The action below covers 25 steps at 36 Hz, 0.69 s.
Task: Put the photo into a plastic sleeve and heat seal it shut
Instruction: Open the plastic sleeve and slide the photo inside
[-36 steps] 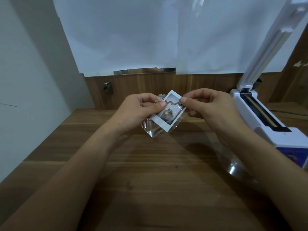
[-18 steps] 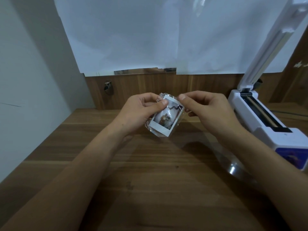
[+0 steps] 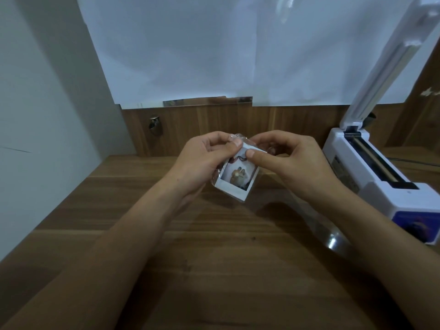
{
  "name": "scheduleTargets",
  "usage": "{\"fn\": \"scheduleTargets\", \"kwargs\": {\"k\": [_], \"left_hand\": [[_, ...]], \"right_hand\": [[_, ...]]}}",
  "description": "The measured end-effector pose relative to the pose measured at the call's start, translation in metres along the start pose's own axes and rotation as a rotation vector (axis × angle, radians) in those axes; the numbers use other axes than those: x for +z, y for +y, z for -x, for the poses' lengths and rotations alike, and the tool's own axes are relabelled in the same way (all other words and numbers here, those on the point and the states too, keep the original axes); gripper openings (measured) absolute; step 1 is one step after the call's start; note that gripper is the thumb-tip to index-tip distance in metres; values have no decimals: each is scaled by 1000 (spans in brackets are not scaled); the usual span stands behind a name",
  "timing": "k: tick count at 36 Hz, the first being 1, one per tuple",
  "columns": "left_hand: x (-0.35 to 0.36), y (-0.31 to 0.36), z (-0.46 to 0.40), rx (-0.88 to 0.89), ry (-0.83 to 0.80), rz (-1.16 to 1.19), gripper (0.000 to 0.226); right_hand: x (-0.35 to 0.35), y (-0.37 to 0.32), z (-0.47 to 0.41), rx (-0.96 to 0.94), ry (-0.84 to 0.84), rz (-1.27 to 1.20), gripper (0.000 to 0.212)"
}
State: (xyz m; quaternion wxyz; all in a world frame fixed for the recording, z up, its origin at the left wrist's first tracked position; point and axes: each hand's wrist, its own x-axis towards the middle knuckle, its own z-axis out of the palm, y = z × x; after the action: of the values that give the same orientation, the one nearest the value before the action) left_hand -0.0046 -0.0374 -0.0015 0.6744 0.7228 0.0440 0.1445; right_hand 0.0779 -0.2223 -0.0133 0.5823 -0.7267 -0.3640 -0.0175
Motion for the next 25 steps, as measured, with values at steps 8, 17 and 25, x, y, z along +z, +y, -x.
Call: {"fn": "scheduleTargets", "kwargs": {"k": [8,17,25], "left_hand": [[0,-2,-1,5,33,-23,12],[-1,-2,-4,-2,140,-45,15],[0,-2,-3,-27,152,-56,17]], "right_hand": [[0,-4,2,32,-73,-52,16],[-1,-6,-1,194,-21,-33,31],[-1,-6,-1,200,11,6,30]]}}
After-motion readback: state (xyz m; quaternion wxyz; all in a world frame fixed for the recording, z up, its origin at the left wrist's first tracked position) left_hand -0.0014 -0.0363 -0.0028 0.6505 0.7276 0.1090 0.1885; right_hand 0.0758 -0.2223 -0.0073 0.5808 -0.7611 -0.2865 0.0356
